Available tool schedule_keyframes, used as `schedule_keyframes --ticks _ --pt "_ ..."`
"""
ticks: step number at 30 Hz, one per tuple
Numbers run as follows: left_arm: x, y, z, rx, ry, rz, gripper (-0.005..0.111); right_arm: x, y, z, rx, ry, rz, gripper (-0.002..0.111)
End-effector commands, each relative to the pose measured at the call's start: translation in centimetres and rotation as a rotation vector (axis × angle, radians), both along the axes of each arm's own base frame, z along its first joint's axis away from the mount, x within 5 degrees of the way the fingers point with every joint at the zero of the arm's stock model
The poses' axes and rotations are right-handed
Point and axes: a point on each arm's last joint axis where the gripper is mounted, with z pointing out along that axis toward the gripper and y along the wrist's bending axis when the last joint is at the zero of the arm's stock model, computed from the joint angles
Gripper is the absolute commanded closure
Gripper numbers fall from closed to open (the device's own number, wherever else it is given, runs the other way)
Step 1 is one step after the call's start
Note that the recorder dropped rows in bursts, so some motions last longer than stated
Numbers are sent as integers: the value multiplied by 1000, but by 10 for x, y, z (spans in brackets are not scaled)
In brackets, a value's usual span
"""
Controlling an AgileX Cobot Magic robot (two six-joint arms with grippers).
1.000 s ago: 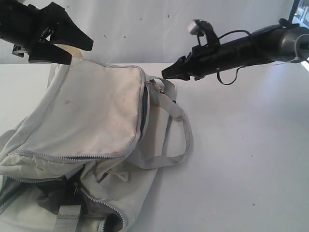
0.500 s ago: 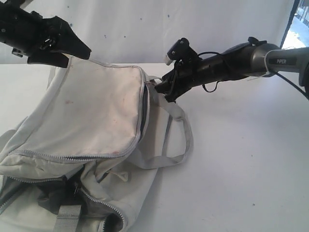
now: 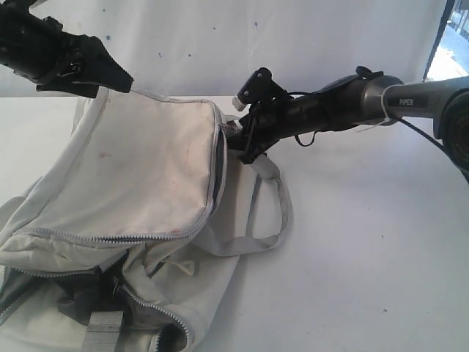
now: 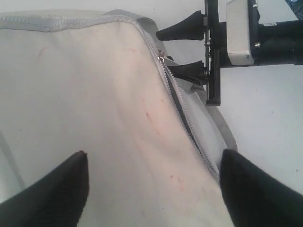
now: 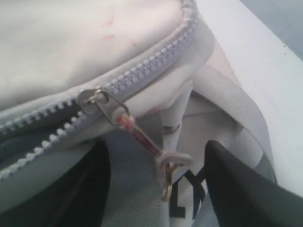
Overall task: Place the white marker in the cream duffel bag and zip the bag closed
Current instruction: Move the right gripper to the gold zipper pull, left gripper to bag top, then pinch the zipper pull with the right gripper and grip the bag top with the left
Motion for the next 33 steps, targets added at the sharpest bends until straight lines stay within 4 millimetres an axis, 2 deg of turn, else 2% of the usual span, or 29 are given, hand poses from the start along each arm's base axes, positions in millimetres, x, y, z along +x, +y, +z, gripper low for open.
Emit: schedule_keyframes --ticks 1,5,9,12,15,23,28,33 --pt "0 -1 2 2 -10 -9 20 2 3 2 36 -5 -36 64" --pt "0 -1 2 6 -10 -10 20 1 4 2 47 0 -35 77" --pt "0 0 2 6 5 5 21 -3 7 3 69 21 10 95" --pt "0 1 0 3 57 67 26 -5 9 7 86 33 37 108" --pt "0 5 -3 52 53 68 33 -6 7 14 74 44 19 108" --pt "6 3 -3 -13 71 131 33 -15 1 32 11 151 0 108" --pt "20 -3 -20 -54 192 105 33 -24 -5 46 -34 260 -54 108" --pt "43 -11 -13 -157 166 91 27 -35 -9 53 -88 341 -15 108"
